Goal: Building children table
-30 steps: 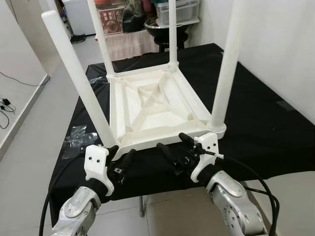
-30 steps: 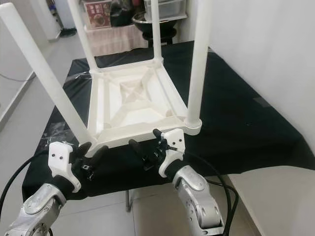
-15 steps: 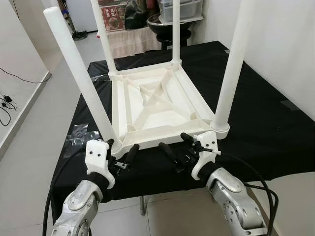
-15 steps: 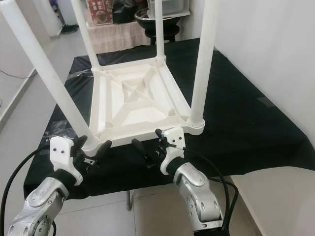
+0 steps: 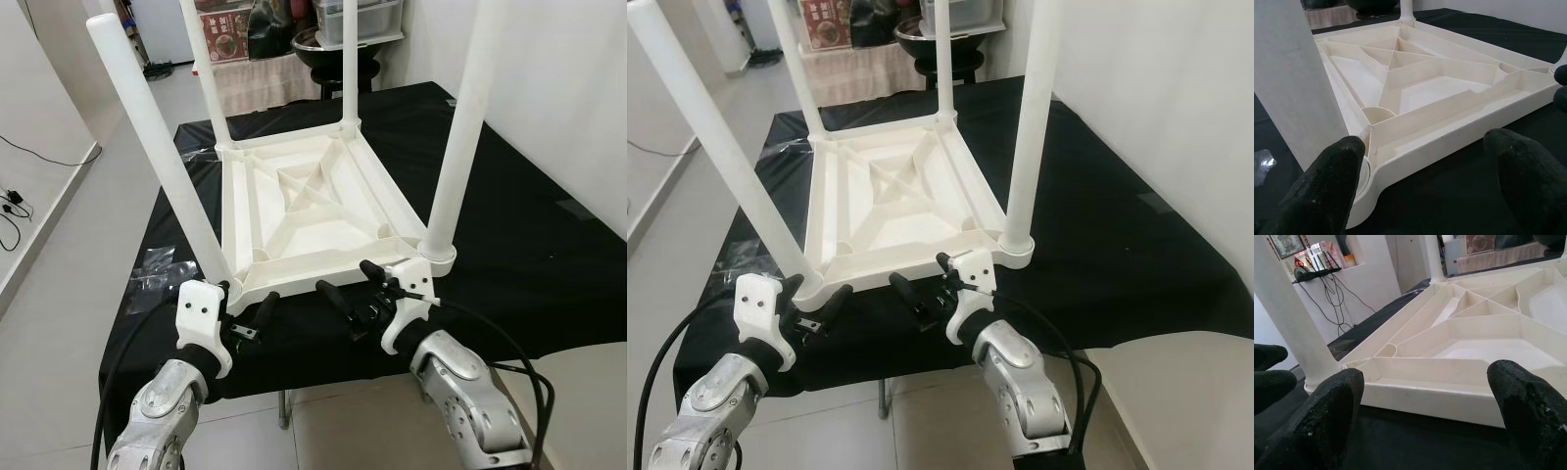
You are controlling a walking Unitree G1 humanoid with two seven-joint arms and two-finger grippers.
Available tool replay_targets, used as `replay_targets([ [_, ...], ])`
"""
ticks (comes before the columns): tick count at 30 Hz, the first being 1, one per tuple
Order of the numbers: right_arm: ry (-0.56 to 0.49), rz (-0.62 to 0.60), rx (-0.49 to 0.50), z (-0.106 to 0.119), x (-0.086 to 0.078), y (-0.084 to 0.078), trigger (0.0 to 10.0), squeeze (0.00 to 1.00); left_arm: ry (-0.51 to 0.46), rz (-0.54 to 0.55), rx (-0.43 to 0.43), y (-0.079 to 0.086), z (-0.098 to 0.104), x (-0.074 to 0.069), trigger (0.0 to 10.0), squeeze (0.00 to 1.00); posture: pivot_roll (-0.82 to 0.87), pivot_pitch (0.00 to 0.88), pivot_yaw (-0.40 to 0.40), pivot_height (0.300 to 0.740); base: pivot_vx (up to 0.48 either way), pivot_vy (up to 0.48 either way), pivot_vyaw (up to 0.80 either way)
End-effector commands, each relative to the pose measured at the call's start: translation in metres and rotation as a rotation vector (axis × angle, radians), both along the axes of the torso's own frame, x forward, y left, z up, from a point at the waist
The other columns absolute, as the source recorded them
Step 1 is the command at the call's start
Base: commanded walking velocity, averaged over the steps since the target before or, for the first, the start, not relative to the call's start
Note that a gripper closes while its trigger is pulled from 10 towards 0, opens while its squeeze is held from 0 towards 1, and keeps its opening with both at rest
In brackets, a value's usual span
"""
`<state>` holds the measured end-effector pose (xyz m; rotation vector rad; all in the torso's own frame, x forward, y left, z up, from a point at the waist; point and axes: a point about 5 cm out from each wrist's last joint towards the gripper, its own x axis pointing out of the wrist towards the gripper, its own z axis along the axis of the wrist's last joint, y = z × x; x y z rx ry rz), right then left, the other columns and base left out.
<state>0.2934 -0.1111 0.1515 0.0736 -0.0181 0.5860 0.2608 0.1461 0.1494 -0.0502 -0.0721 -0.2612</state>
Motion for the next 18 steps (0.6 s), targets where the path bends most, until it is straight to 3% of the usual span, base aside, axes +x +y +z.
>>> replay_targets([
  [1, 0.005, 0.013, -0.005, -0.0025, 0.0005, 0.0036, 10.0, 0.0, 0.012, 0.014, 0.025, 0.0029, -0.0035, 0.0004, 10.0, 0.0, -0.1, 0.124, 0.09, 0.74, 0.0, -0.48, 0.0],
  [12, -0.009, 0.023, -0.024, -0.0022, 0.0002, 0.0051, 10.0, 0.0, 0.029, 0.01, 0.029, 0.0023, -0.006, 0.0018, 10.0, 0.0, -0.1, 0.117, 0.089, 0.74, 0.0, -0.437, 0.0],
  [18, -0.029, 0.008, -0.034, -0.0007, 0.0012, 0.0051, 10.0, 0.0, 0.024, 0.052, 0.068, 0.0075, -0.0067, 0.0029, 10.0, 0.0, -0.08, 0.101, 0.089, 0.74, 0.0, 0.0, 0.0],
])
